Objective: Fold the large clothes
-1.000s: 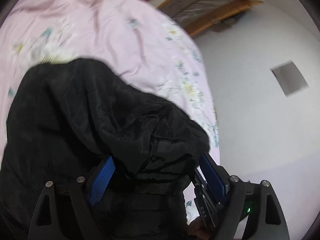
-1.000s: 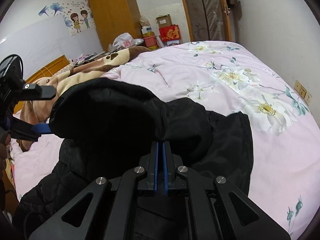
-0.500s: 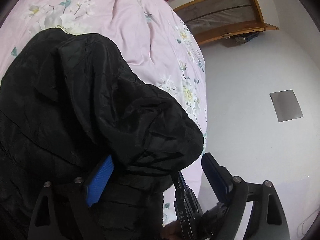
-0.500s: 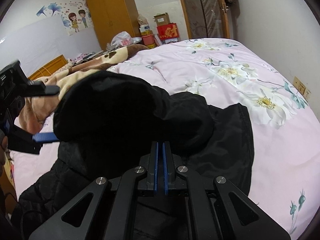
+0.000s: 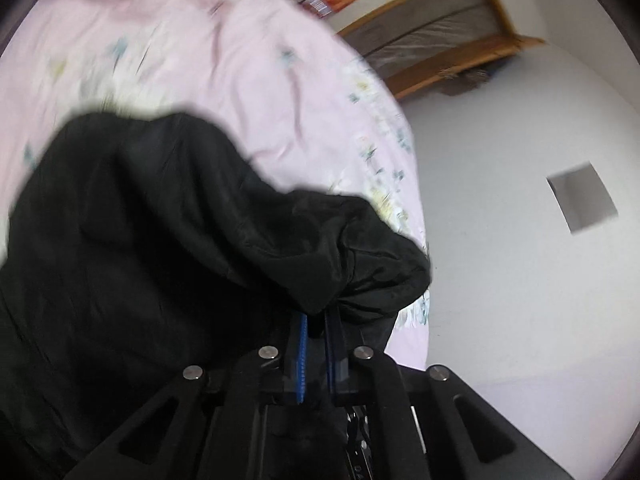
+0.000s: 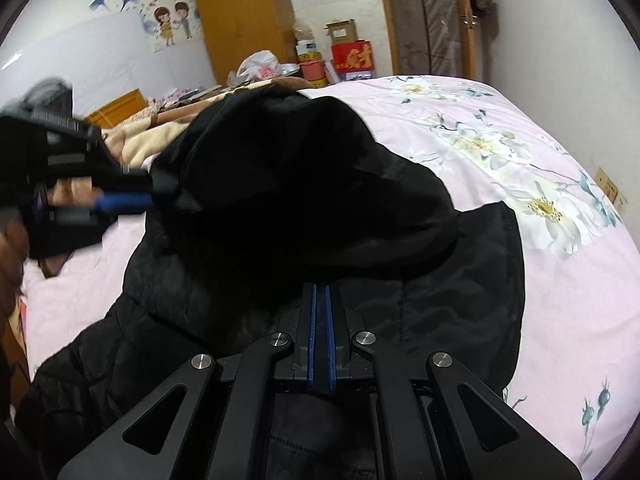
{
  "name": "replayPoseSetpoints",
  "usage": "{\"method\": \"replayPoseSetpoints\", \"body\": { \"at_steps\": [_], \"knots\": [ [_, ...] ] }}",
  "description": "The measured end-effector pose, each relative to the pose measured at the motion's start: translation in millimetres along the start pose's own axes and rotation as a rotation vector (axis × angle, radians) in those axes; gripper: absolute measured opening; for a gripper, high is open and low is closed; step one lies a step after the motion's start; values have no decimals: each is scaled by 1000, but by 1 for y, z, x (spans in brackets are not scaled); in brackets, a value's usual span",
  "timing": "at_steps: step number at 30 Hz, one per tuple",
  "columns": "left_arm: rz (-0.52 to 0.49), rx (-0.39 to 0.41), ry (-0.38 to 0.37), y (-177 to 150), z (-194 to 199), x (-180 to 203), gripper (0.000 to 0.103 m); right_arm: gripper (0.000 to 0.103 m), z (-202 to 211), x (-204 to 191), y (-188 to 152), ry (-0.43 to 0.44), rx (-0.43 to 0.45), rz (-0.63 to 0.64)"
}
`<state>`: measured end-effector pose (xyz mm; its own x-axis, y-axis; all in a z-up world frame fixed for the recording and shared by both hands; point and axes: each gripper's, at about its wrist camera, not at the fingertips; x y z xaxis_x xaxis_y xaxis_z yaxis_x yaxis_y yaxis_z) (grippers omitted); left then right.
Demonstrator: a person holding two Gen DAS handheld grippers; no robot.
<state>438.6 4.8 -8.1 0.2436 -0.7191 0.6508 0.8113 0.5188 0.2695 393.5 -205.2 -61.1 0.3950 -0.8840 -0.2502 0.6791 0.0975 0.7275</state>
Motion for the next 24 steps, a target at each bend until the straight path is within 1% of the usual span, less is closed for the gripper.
{"method": "replayPoseSetpoints", "body": {
  "at_steps": [4,5,7,8,11,12,14,16,17,19,20,21,22,24],
  "knots": [
    [-79,50,-16,11,19,13,2,4,1,-5,8,41,26,-23],
    [-98,64,-31,15,27,15,2,5,-1,-8,10,57,33,-17],
    [-119,88,-47,17,38,17,1,9,-12,-12,15,92,31,-4],
    [-126,97,-66,17,44,17,1,9,-22,-11,18,90,9,-15],
    [-208,121,-92,8,59,22,1,9,-51,-6,23,88,-71,-43],
    [-241,119,-92,4,61,26,1,9,-65,-5,26,60,-108,-24],
    [-256,104,-107,-4,60,24,1,9,-80,1,32,-12,-124,-18],
    [-297,91,-96,-14,58,24,1,9,-82,12,41,-76,-86,-68],
    [-316,88,-91,-19,61,21,1,9,-78,21,48,-109,-38,-126],
    [-361,74,-70,-34,59,17,1,9,-72,31,55,-112,29,-195],
    [-379,61,-60,-42,56,13,1,9,-73,35,56,-99,28,-217],
    [-404,42,-42,-50,52,9,1,9,-76,38,55,-73,4,-232],
    [-408,31,-30,-56,50,3,1,9,-77,40,53,-61,-16,-241],
    [-418,7,-12,-66,44,-11,1,9,-70,45,42,-57,-29,-263]
  ]
}}
Point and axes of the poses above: each gripper's, at about its wrist camera, not at the fingertips, and z roughly against the way its jaws point, x to its right, y to its top, and after that the axes turned 6 degrees about y, right-handed
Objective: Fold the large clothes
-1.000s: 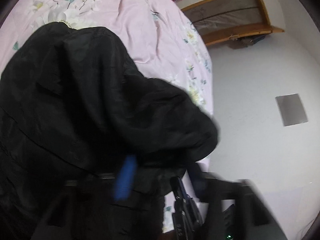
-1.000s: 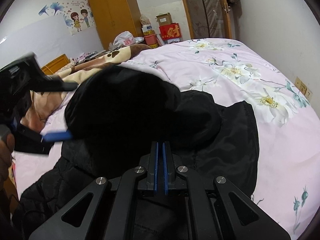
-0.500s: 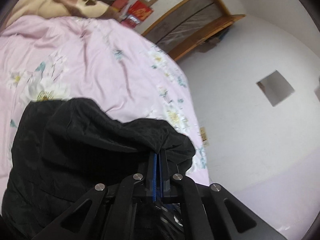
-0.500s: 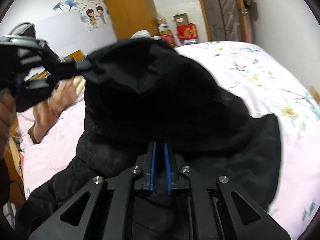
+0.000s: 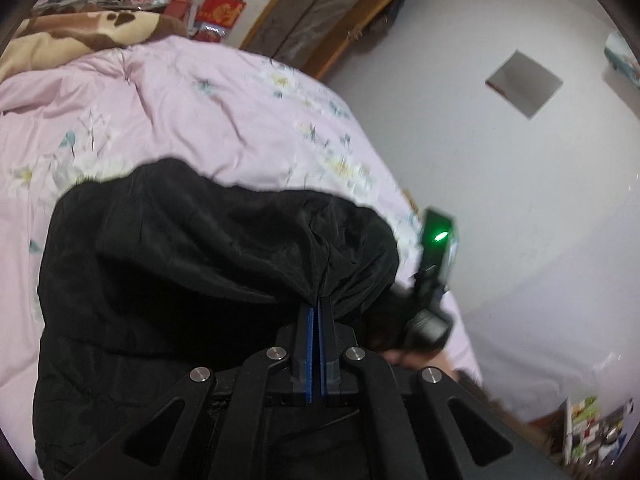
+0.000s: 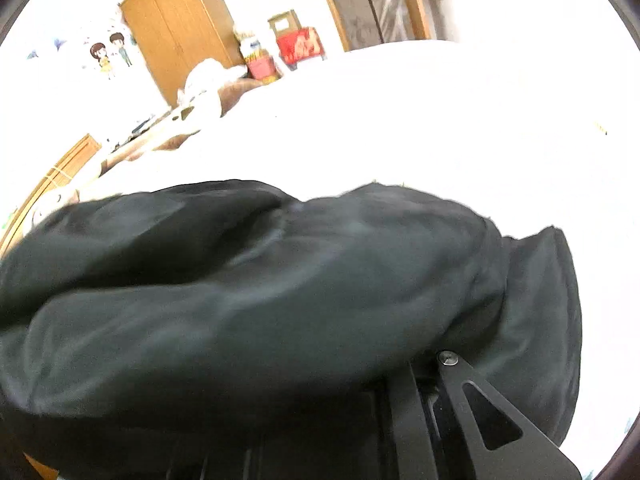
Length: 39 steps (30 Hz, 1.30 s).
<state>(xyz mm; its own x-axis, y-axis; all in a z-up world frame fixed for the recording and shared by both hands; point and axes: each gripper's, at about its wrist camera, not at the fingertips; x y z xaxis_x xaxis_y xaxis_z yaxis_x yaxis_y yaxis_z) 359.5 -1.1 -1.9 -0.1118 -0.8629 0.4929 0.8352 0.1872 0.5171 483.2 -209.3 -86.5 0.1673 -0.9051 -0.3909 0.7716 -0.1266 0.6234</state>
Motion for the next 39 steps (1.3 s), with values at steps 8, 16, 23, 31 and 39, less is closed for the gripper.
{"method": "replayPoseSetpoints", "body": {
  "at_steps": [8,16,23,31,39],
  "knots": [
    [-87,-73,94,-56,-35,-16,1,9,68,10,-28,-46,19,53],
    [-59,-117,107,-76,-61,-35,2,15,71,-58,-37,140,11,233],
    [30,-31,-29,-55,-21,-71,64,28,32,-78,-55,175,-83,319],
    [165,26,-69,-11,-2,-128,68,71,52,-134,-105,243,-71,717],
    [272,-39,-144,13,-40,-131,69,68,4,-148,-128,-58,-105,867]
  ]
}}
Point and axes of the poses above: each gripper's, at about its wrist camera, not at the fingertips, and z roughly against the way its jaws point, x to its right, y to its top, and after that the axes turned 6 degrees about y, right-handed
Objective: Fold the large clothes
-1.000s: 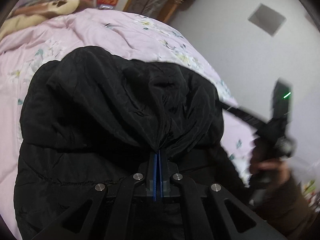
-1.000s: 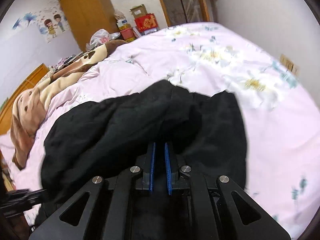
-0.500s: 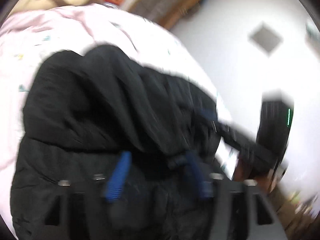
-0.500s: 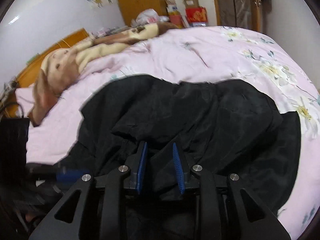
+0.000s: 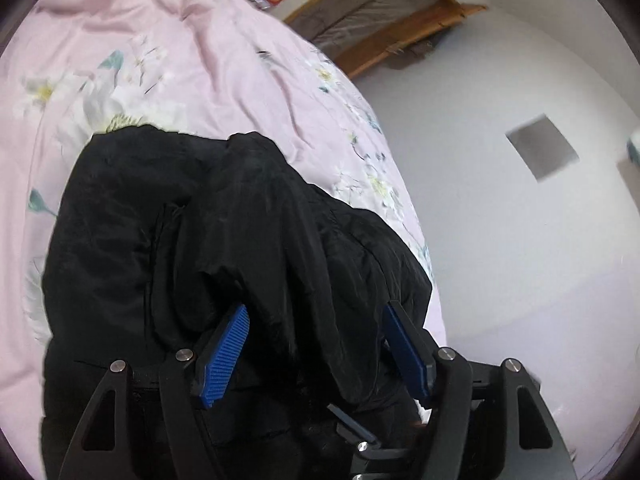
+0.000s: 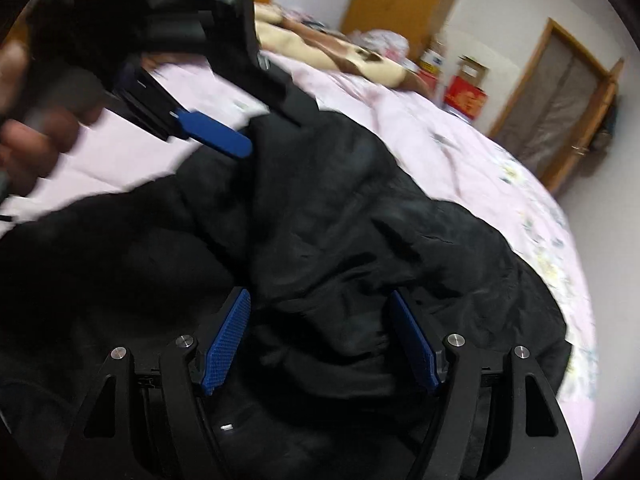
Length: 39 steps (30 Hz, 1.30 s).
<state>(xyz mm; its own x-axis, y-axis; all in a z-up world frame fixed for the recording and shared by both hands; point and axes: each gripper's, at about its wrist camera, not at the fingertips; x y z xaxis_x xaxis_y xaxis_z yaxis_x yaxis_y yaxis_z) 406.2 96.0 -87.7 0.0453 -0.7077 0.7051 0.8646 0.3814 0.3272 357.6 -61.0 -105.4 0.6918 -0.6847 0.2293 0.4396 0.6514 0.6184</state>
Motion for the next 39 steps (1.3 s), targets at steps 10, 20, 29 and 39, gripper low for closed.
{"method": "replayPoseSetpoints", "body": {
  "at_steps": [10,20,29,39],
  "knots": [
    [160,44,-12,29,-28,-21,69,14,12,33,-9,65,44,-197],
    [-40,279,166,45,5,1,23,11,39,28,0,267,135,-329],
    [71,146,306,30,-11,-48,25,16,-2,27,-22,375,-29,-421],
    [-139,312,348,35,51,44,51,47,86,107,-9,236,234,-480]
  ]
}}
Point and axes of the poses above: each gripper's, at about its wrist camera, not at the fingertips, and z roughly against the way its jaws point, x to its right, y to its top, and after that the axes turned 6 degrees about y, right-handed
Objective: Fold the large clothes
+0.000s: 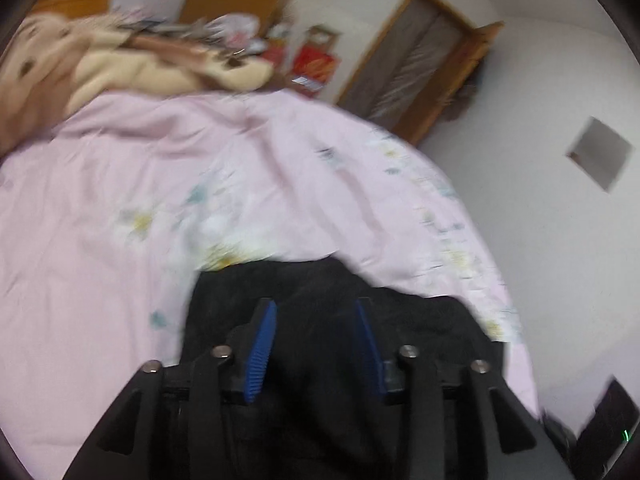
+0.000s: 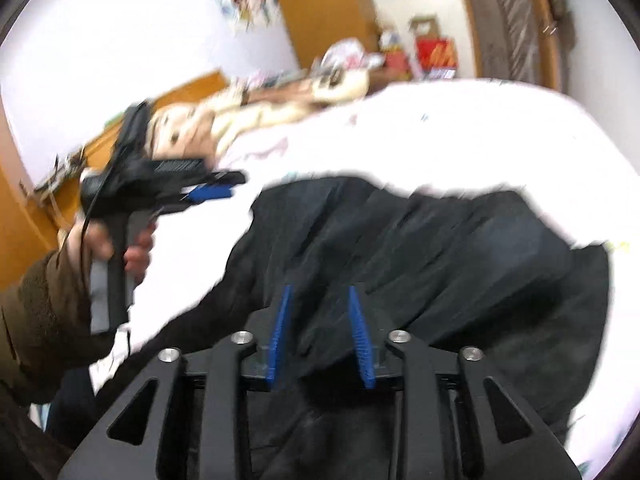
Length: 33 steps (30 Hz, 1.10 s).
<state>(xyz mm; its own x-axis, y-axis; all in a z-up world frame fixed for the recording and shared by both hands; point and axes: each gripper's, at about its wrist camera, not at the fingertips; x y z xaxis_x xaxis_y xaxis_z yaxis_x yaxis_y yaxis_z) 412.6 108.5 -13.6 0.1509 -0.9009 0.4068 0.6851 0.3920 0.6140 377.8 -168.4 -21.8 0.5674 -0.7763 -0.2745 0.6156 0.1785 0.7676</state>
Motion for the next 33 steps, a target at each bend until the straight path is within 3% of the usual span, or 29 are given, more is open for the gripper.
{"method": "replayPoseSetpoints", "body": {
  "at_steps": [1,3,7,10,12,15,20,24,27,29,33],
  "knots": [
    [-13,-14,-30,2,-3,8,56,48,1,7,8,-74,29,-6],
    [-52,-54,-35,-2,-18,27,56,48,-7,19,18,-138,44,-23],
    [-199,-145,94,-24,-59,50,56,48,-48,45,15,-269,-37,-19],
    [-202,-244,180,-43,-94,28,54,48,-64,63,-9,-351,-127,22],
    [-205,-278,185,-51,-104,19,54,46,-72,73,-25,-368,-166,35],
    [-276,-267,171,-63,-114,14,54,46,-72,83,-39,-361,-171,29],
    [-185,-301,107,-63,-129,-5,54,46,-75,92,-50,-333,-182,-6],
    [-213,-287,137,-68,-127,-1,54,46,-79,97,-56,-324,-180,-20],
    [-166,-299,139,-59,-111,1,54,46,-71,93,-49,-328,-208,-49],
    [-157,-268,132,-52,-88,6,53,46,-45,79,-38,-326,-130,-64],
    [-210,-137,92,-48,-45,33,54,47,-12,41,-20,-201,25,-16]
  ]
}}
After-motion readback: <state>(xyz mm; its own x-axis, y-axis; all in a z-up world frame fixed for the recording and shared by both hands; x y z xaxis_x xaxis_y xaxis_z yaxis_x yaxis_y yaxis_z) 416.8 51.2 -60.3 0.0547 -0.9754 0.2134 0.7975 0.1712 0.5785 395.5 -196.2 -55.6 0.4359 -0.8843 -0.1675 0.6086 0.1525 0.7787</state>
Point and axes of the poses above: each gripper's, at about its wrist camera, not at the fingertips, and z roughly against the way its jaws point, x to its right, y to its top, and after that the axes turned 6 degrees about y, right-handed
